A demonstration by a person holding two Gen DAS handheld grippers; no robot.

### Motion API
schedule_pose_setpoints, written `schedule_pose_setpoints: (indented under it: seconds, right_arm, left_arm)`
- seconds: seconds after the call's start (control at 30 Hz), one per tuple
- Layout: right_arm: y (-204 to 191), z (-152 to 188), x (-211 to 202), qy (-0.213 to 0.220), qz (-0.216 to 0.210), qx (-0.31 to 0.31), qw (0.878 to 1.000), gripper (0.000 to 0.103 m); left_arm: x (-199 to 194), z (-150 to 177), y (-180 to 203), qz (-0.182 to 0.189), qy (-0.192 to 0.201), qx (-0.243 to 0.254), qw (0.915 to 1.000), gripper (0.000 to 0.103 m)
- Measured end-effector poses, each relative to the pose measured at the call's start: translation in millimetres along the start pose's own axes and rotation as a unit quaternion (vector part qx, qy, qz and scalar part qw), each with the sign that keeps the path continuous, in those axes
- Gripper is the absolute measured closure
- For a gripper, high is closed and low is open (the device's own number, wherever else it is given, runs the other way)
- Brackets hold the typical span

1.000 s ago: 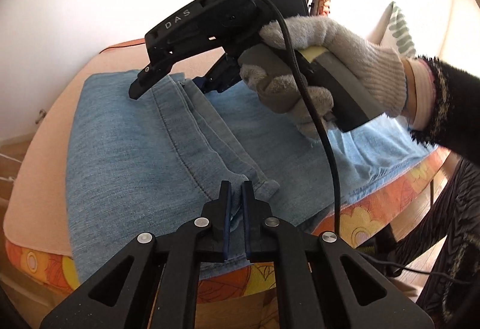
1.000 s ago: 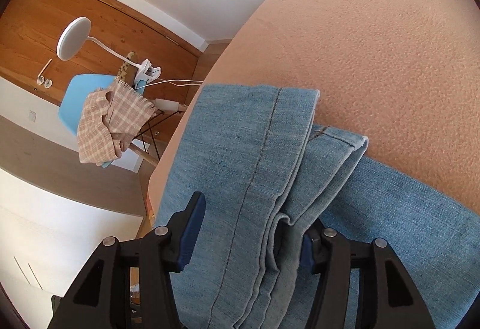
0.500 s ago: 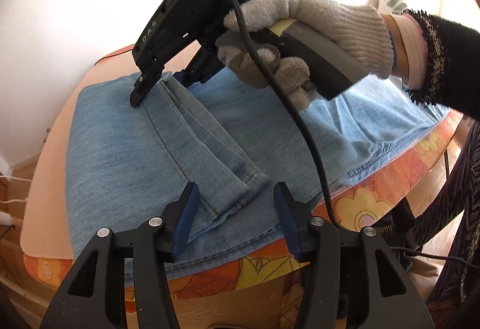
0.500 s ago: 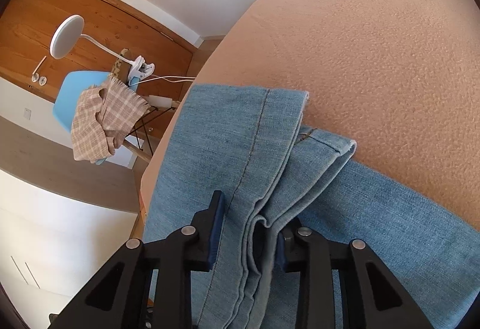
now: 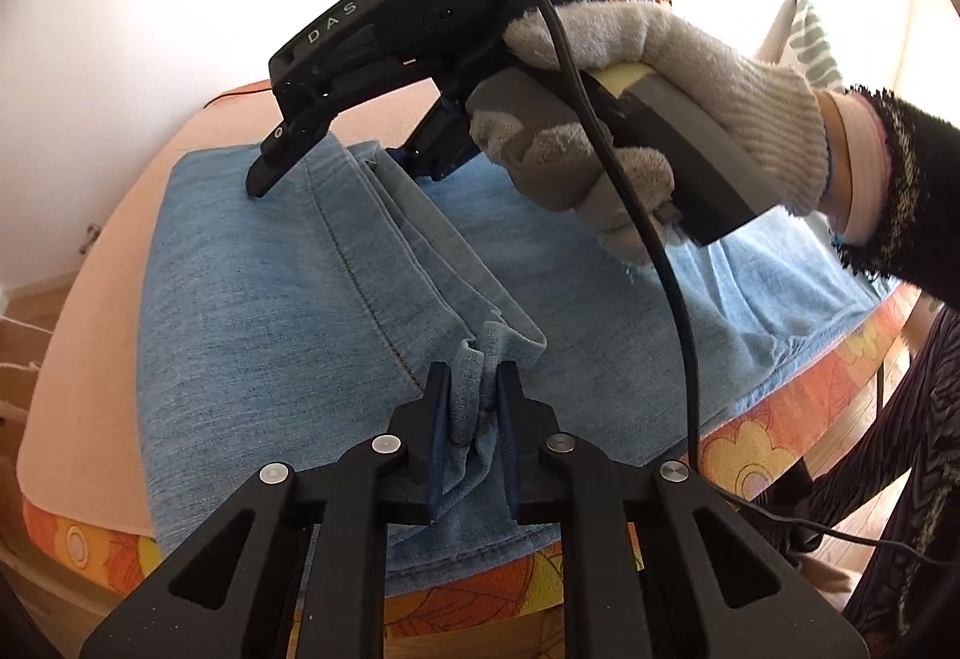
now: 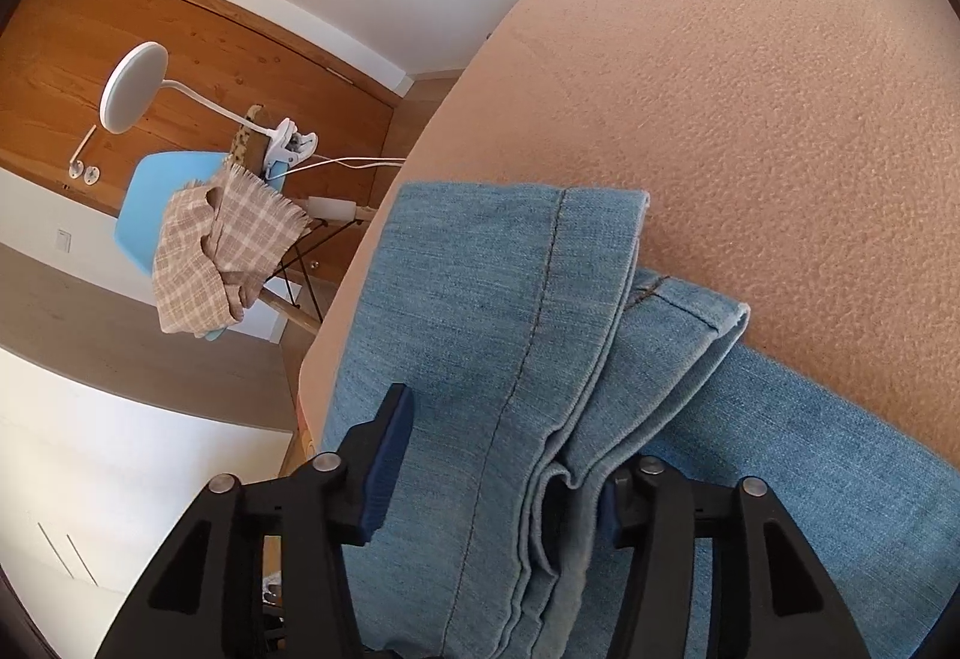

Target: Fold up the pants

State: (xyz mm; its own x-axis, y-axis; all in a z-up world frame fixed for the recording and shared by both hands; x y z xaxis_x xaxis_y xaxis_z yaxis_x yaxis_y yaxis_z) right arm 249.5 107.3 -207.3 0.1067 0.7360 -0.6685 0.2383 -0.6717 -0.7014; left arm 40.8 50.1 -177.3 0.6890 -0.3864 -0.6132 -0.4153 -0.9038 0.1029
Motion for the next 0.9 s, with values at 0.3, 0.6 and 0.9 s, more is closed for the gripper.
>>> schedule_pose_setpoints:
  seconds: [0.3,0.6,0.9]
  right_arm:
    - [-11.6,-5.5,-21.8,0.053,0.052,-0.040,0.996,0.095]
    - [-22.9,-7.1,-106.9,0.133,0.065,-0.058,0.987,0.096]
    - [5.6,19.5,-179.3,0.172,0.105,-0.033,0.979,0.096]
  left_arm:
    - [-37.4,-29.3,-4.3,0.032,0.065,-0.041,0.9965,0.091]
    - [-53.3,-56.9,34.2,0.092,0.106,-0.035,0.9895,0.091]
    - [-46.0,-65.9,91.5,0.157,0.097,-0.007,0.9827,0.091]
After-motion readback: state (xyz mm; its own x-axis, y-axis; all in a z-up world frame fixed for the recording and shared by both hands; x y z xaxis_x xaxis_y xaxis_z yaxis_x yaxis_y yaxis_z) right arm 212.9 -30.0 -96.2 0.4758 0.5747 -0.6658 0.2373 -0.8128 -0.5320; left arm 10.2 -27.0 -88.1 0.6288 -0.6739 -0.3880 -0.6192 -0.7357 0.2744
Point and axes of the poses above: each gripper's, at about its wrist camera, not at the fingertips, and x roughly the way its jaws point, y to its right, z to its underside, the point moved 7 cm from there along x, roughly the way its jaws point, and after that the axes turned 7 degrees about y, right-handed, at the moved point
